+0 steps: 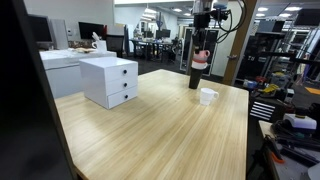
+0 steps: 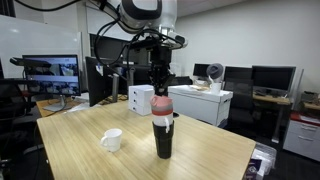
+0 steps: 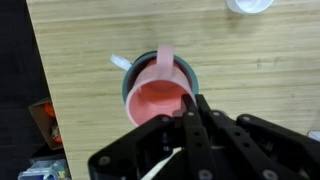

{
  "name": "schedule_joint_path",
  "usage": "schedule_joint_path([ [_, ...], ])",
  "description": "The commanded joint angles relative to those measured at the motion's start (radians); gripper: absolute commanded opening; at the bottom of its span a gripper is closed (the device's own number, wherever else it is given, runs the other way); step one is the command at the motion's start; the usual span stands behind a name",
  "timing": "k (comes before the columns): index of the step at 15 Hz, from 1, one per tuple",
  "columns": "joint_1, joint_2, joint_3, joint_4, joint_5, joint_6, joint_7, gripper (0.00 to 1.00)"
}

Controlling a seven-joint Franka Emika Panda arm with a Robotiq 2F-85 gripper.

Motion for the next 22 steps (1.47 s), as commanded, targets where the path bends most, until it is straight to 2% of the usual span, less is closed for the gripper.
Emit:
schedule_joint_path([
  [1,-0.008,-0.029,0.009,-0.017,-0.025,0.019,0.022,0.05],
  [8,0.001,-0.027,0.016,0.048,-0.09,0.062,0.015,0.05],
  [14,0.016,-0.065,0.039,0.087,-0.101,0.056,0.015,0.05],
  [22,0.073,-0.175,0.083,0.064,-0.082,0.053,0.026,0.05],
])
